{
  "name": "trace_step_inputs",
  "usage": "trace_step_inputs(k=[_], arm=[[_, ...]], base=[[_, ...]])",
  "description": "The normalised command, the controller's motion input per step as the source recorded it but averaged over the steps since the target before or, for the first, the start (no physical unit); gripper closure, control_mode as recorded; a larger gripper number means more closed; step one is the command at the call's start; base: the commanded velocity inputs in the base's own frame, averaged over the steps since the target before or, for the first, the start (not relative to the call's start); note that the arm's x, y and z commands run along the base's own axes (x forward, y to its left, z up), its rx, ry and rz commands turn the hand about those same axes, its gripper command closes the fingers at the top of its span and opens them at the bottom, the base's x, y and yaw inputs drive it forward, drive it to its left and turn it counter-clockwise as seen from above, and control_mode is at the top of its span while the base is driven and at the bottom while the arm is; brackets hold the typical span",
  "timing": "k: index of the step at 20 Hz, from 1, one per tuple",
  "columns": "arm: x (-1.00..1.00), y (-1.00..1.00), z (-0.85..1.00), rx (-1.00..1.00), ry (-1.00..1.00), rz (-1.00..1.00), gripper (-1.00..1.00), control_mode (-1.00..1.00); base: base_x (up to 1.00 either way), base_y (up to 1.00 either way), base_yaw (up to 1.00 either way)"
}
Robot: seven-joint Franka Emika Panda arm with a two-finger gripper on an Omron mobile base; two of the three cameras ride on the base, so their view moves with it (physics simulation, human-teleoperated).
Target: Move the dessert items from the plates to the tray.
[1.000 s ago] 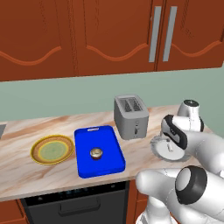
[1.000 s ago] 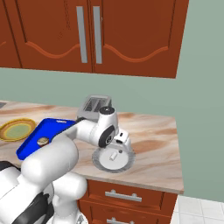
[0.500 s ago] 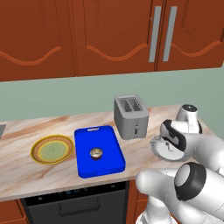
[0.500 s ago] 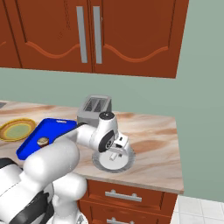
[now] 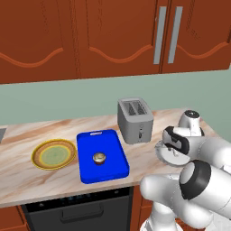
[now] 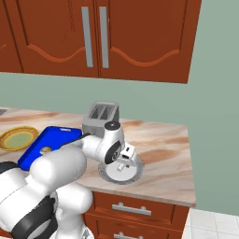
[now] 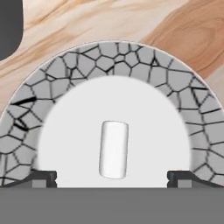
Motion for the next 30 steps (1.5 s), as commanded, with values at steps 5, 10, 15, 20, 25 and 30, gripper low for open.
trace_step_inputs(k=[5, 10, 15, 20, 25, 30], arm=[[0.08, 0.02, -0.15, 0.0, 0.0, 0.0, -1.0, -1.0], [-0.35, 0.0, -0.31, 0.0, -0.01, 0.0, -1.0, -1.0], [-0.05, 0.0, -0.18, 0.0, -0.07, 0.0, -1.0, -1.0], [0.19, 0.01, 0.0, -0.02, -0.14, 0.0, -1.0, -1.0], [0.06, -0.01, 0.0, -0.01, -0.15, 0.0, -1.0, -1.0], [0.0, -0.01, -0.1, 0.0, -0.02, 0.0, -1.0, -1.0]], base=[[0.0, 0.0, 0.0], [0.0, 0.0, 0.0], [0.0, 0.0, 0.0], [0.0, 0.0, 0.0], [0.0, 0.0, 0.0], [0.0, 0.0, 0.0]])
